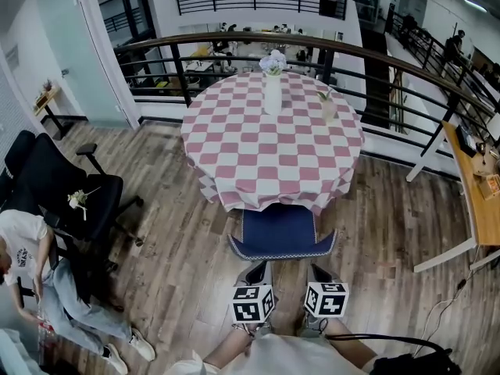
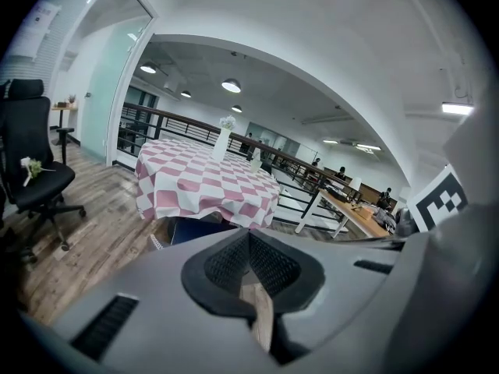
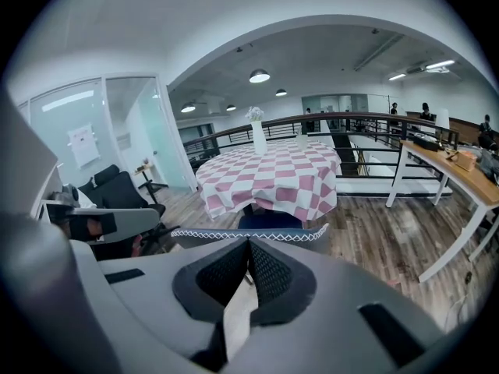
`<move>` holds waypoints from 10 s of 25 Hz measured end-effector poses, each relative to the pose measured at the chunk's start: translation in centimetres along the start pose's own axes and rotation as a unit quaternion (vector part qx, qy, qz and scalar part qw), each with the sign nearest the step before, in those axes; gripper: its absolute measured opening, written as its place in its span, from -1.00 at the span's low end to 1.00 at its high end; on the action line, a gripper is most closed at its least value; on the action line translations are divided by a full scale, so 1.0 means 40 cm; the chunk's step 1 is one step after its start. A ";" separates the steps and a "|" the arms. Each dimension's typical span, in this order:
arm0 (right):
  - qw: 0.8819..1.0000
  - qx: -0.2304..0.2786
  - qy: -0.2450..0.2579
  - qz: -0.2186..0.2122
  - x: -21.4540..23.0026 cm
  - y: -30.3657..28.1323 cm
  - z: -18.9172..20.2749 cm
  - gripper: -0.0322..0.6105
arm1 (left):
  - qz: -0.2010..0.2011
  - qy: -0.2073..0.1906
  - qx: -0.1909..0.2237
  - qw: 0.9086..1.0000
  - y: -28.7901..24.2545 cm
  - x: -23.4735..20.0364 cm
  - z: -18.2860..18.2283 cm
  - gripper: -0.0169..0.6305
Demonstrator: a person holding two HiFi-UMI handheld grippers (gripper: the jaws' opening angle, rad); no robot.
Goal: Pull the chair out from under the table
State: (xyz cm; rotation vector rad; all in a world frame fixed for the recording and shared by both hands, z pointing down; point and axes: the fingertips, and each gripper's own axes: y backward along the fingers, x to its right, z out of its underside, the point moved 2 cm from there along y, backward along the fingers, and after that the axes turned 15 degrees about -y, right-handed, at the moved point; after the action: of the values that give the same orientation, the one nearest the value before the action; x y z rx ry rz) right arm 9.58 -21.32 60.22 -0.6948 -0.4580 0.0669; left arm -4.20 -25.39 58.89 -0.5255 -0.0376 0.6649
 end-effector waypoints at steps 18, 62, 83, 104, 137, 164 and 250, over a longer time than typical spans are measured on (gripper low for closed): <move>0.990 -0.060 0.102 -0.078 0.029 -0.039 -0.038 -0.82 | 0.066 -0.071 -0.040 0.994 -0.076 0.130 0.013 -0.58; 0.808 -0.351 0.421 -0.216 -0.003 -0.230 0.031 -0.44 | 0.272 -0.478 -0.320 0.772 -0.321 0.069 0.178 -0.46; 0.760 -0.404 0.455 -0.227 0.009 -0.112 0.210 -0.51 | 0.331 -0.468 -0.350 0.741 -0.191 0.134 0.303 -0.59; 0.764 -0.389 0.461 -0.229 -0.006 -0.014 0.279 -0.51 | 0.340 -0.452 -0.347 0.748 -0.063 0.194 0.365 -0.59; 0.744 -0.437 0.413 -0.291 -0.034 0.153 0.406 -0.52 | 0.362 -0.463 -0.360 0.725 0.128 0.255 0.448 -0.59; 0.714 -0.474 0.404 -0.320 -0.051 0.256 0.505 -0.53 | 0.370 -0.451 -0.363 0.727 0.247 0.296 0.514 -0.59; 0.995 -0.005 0.078 -0.063 0.090 0.010 -0.152 -0.85 | -0.086 -0.065 -0.095 0.990 -0.115 0.164 -0.048 -0.93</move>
State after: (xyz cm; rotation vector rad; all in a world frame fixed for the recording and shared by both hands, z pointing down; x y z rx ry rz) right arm 15.46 -23.91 57.28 -0.6745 -0.3518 -0.1084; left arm 4.05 -25.39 58.54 -0.6544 -0.2677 0.5291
